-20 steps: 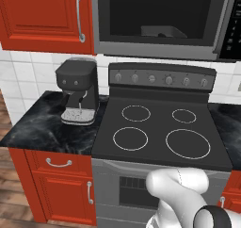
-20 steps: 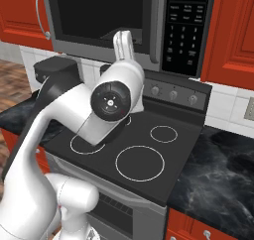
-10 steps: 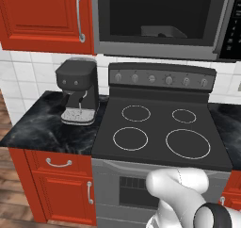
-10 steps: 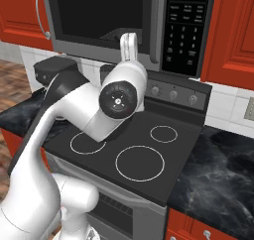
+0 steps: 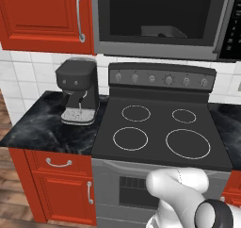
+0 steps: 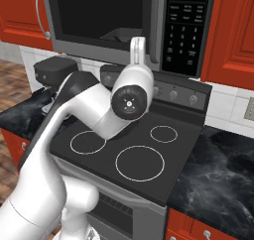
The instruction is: Place the tupperware containing the shrimp and mushroom meal in the microwave. Close the microwave door and press the start button to reheat the meal.
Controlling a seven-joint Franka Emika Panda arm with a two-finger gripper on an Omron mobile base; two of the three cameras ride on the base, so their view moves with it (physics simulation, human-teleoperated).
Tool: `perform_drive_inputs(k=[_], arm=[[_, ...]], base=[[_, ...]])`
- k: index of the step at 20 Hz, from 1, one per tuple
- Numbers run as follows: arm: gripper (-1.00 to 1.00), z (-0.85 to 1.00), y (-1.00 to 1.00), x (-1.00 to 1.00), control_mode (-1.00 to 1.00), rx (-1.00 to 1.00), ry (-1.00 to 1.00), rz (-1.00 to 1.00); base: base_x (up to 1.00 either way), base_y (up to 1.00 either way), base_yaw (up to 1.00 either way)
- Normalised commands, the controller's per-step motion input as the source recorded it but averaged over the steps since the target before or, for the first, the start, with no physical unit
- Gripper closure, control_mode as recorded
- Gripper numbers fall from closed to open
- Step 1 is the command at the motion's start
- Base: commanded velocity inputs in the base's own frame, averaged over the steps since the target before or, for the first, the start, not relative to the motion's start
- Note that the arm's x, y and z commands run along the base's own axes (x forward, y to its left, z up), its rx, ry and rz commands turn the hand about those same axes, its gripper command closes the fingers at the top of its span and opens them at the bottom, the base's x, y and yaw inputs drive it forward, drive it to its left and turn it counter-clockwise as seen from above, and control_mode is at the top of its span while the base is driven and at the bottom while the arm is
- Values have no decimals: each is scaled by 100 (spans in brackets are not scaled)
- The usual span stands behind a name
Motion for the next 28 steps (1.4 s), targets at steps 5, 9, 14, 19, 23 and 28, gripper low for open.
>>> perform_drive_inputs(k=[5,9,14,19,23,28], arm=[[100,0,-6,8,-100,2,0,0],[100,0,-6,3,-100,1,0,0],[100,0,-4,3,-100,0,0,0],[100,0,-4,11,-100,0,0,0],[100,0,-6,19,-100,1,0,0],[100,0,-13,18,-100,4,0,0]], base=[[0,0,0],[0,0,0],[0,0,0],[0,0,0],[0,0,0],[0,0,0]])
